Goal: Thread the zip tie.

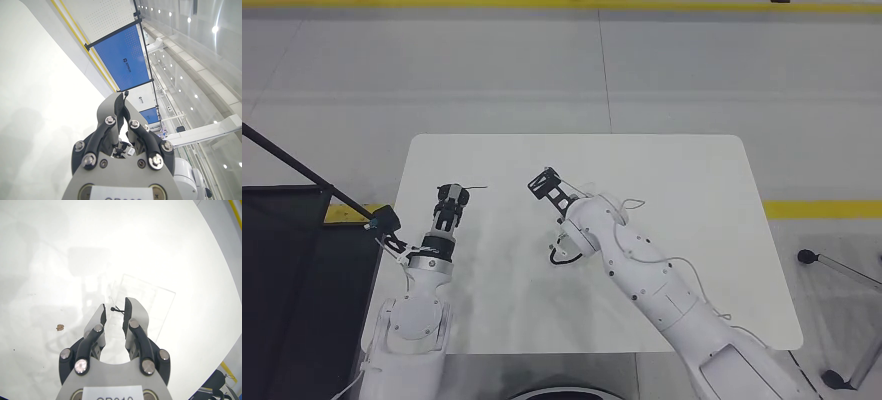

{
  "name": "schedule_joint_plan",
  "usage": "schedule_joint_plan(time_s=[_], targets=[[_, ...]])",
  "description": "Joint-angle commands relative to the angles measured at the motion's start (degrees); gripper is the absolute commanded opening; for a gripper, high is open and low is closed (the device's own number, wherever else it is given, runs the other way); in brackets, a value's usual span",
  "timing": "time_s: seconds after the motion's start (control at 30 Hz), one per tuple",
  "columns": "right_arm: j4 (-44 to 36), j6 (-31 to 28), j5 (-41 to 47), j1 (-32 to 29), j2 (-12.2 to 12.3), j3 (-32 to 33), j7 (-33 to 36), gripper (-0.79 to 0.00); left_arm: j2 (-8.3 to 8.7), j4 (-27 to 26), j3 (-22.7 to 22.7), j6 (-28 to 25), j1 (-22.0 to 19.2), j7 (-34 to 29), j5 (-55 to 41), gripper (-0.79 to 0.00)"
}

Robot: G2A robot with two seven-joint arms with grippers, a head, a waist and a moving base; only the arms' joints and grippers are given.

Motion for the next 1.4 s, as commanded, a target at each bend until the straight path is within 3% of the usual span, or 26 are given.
schedule_joint_plan(time_s=[0.0,0.03,0.13,0.3,0.87,1.37], targets=[[0.11,-0.03,-0.15,-0.12,-0.1,0.18,-0.12,-0.56,0.0,0.0,0.0,0.0,0.0,0.0,0.0,-0.785],[0.15,-0.06,-0.18,-0.21,-0.14,0.31,-0.21,-0.573,0.0,0.0,0.0,0.0,0.0,0.0,0.0,-0.785],[0.08,0.04,-0.51,-0.47,-0.22,0.76,-0.4,-0.705,0.0,0.0,0.0,0.0,0.0,0.0,0.0,-0.785],[-0.51,0.02,-1.29,-1.01,-0.3,1.47,-0.43,-0.757,0.0,0.0,0.0,0.0,0.0,0.0,0.0,-0.785],[-5.68,-0.3,-5.1,-4.21,-0.1,4.14,0.39,-0.76,0.0,0.0,0.0,0.0,0.0,0.0,0.0,-0.785],[-6.61,-1.9,-5.79,-6.12,-0.27,6.01,-0.33,-0.717,0.0,0.0,0.0,0.0,0.0,0.0,0.0,-0.785]])
